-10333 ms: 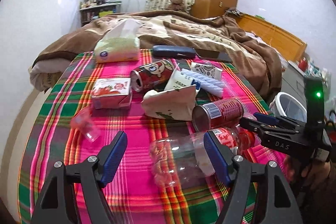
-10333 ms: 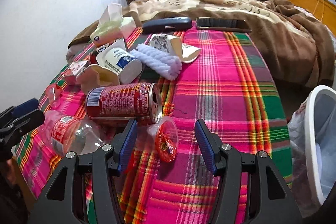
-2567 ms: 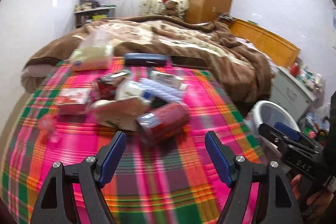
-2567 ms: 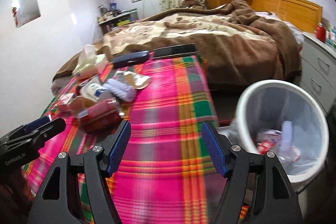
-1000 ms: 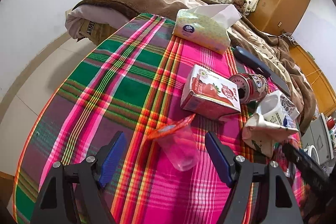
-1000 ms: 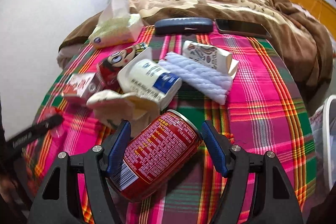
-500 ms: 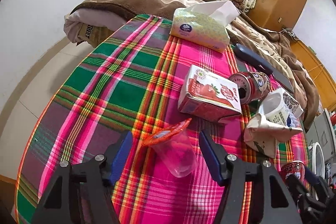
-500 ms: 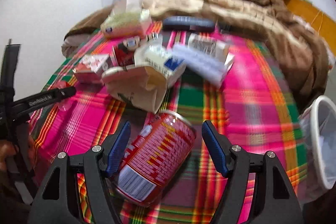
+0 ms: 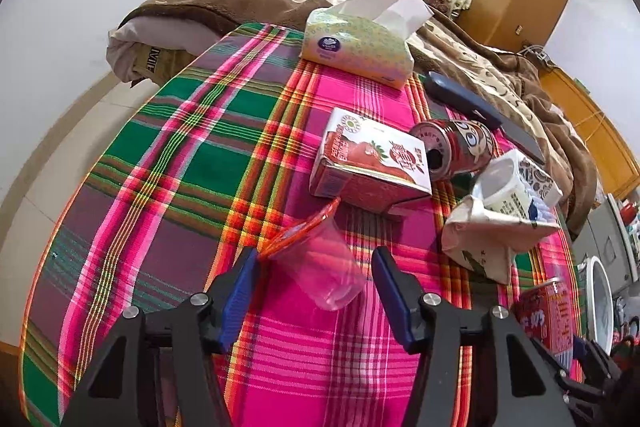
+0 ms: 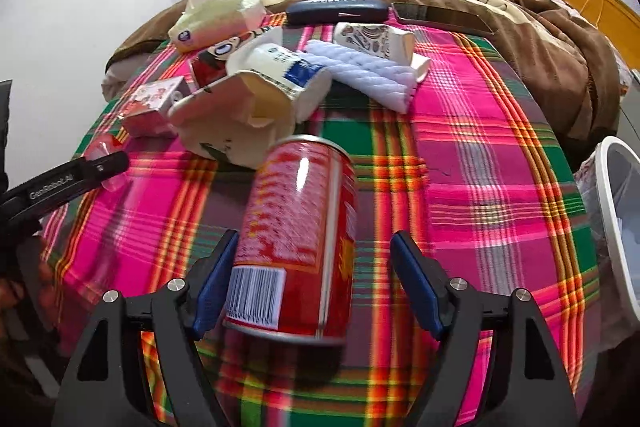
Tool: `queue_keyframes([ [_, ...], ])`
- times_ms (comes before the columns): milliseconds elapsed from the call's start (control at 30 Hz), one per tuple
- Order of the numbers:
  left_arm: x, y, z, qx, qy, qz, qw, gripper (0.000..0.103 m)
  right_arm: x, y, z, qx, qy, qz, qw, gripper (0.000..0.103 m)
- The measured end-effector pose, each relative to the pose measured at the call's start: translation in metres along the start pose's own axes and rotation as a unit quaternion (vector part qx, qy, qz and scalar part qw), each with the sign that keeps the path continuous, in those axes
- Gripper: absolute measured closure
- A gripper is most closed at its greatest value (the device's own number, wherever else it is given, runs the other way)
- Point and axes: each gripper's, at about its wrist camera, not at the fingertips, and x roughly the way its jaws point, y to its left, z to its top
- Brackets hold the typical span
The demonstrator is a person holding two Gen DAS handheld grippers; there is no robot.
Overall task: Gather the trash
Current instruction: 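Grasp the red drink can with the right gripper while the left gripper approaches the clear cup, then grasp the clear plastic cup with red lid with the left gripper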
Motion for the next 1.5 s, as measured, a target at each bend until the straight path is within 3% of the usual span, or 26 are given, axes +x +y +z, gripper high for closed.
queue_keyframes([
  [33,-0.001,0.0,-0.001,0.0,0.0,-0.003,1.0,0.048,-0.002,-0.002,0.0,-0.001,-0.004,-0.002,1.0,0.033],
  [67,-0.002,0.001,-0.001,-0.002,0.001,-0.01,1.0,0.048,-0.004,-0.005,0.0,-0.001,-0.008,-0.006,1.0,0.046],
  [100,-0.002,0.002,-0.002,-0.002,0.001,-0.012,0.9999,0.049,-0.005,-0.005,0.002,-0.004,-0.013,-0.017,1.0,0.049],
  [167,-0.002,0.002,-0.002,0.0,0.0,-0.011,0.9999,0.049,-0.007,-0.006,0.003,-0.01,-0.024,-0.038,0.999,0.049],
  [267,-0.001,0.001,-0.001,0.002,-0.001,-0.008,1.0,0.049,-0.005,-0.006,0.004,-0.011,-0.019,-0.017,1.0,0.049],
  [500,0.002,0.002,0.006,-0.014,-0.005,-0.001,0.9999,0.048,-0.002,-0.003,0.007,-0.021,-0.012,-0.023,0.999,0.049],
  [567,0.003,0.006,0.009,-0.029,-0.007,-0.004,0.9995,0.041,-0.001,-0.004,0.008,-0.023,-0.01,-0.021,0.999,0.049],
  [800,0.01,0.006,0.016,-0.037,-0.01,0.016,0.9991,0.041,0.001,-0.006,0.009,-0.029,-0.006,-0.015,0.999,0.049],
  [933,0.01,0.004,0.015,-0.034,-0.012,0.021,0.9991,0.053,0.0,-0.009,0.01,-0.024,-0.01,-0.009,1.0,0.049],
  [1500,-0.016,-0.031,-0.005,0.026,-0.023,0.001,0.9994,0.053,-0.015,-0.021,0.009,-0.018,-0.041,0.014,0.999,0.049],
])
